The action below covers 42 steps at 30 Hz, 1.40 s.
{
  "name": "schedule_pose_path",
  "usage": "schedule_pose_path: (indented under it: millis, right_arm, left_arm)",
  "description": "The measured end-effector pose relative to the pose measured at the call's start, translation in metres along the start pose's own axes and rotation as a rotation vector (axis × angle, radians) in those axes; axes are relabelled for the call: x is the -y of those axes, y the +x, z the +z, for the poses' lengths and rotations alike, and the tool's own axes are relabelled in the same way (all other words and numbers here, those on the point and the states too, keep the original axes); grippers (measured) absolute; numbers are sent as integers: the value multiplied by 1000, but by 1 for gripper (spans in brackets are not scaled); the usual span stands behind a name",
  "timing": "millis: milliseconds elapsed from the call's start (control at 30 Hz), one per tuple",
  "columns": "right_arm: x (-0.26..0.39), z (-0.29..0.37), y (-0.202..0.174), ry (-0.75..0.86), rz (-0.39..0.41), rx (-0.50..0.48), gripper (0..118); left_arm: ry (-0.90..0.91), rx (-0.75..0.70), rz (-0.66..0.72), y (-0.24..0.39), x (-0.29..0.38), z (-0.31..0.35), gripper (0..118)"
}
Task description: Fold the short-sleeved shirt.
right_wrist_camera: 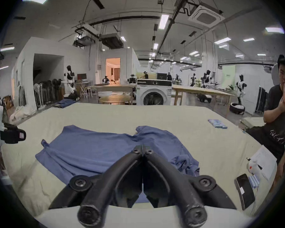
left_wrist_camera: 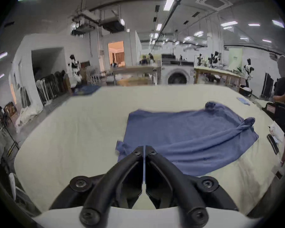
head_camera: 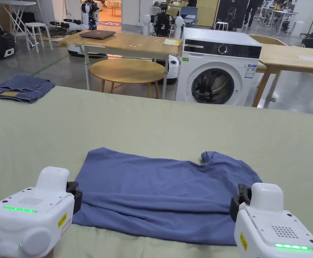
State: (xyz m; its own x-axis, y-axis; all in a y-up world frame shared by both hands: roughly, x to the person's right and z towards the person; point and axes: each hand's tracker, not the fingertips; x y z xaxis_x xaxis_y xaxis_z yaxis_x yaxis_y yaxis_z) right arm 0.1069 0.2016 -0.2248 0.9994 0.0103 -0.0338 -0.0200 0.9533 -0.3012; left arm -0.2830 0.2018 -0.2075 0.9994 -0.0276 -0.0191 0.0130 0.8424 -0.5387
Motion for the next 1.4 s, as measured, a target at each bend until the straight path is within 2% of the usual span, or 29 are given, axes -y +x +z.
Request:
schedule_pose_path:
  millis: [267,300,333,367,500,567,600,667,700,800,900,933,1000,1033,1100,1133,1233,1300,1333,1400]
  right_arm:
    - [12,-7,11,-73,33,4,0]
    - [13,-7,12,-79,37,8,0]
    - [15,-8,14,-86,34,8,0]
    - [16,-9,16,-95,32,10,0]
    - [23,-11,26,-133,15,29,0]
    - [26,-12,31,-147,2,30,0]
    - [27,-12,34,-156,1,36,0]
    - [28,-11,39,-169,1,47,0]
    - [28,-11,43,-175,-4,48,0]
    - [27,-16,59,-206,-32,62,0]
    - [22,-28,83,-266,-38,81,1]
    - [19,-35,93,-309,-37,89,6]
    - [16,-49,112,-341,-37,86,9]
    - [16,-57,121,-386,-28,87,16]
    - [17,-73,132,-467,-18,84,46]
    - [19,-81,137,-499,-24,52,60]
    - [31,-104,140,-598,-30,12,60]
    - [45,-119,137,-691,3,11,60]
    - [54,-125,134,-738,22,39,58]
    - [68,-130,131,-767,3,-5,43]
  left_arm:
    - [-334,40,142,-58,-9,-56,0]
    - [-370,51,170,-65,-11,-66,7]
    - [-405,55,184,-70,-12,-76,26]
    - [-442,73,195,-68,-12,-77,35]
    - [-597,74,207,-64,1,-109,48]
    - [-707,51,154,-56,16,-124,48]
    - [-636,45,144,-52,14,-118,48]
    - [-639,9,148,-42,9,-111,43]
    - [-640,-1,112,-37,11,-110,36]
    - [-610,31,10,-31,13,-98,4]
    - [-582,62,19,-33,15,-86,2]
    - [-574,67,18,-34,16,-81,2]
    - [-556,72,10,-34,20,-71,2]
    - [-550,74,8,-36,19,-69,2]
    - [-517,72,3,-36,22,-60,2]
    - [-516,69,7,-36,23,-57,2]
    - [-499,74,21,-38,23,-56,2]
    - [-492,76,25,-37,25,-56,2]
    - [-493,75,21,-37,25,-57,2]
    - [-494,77,20,-36,27,-56,2]
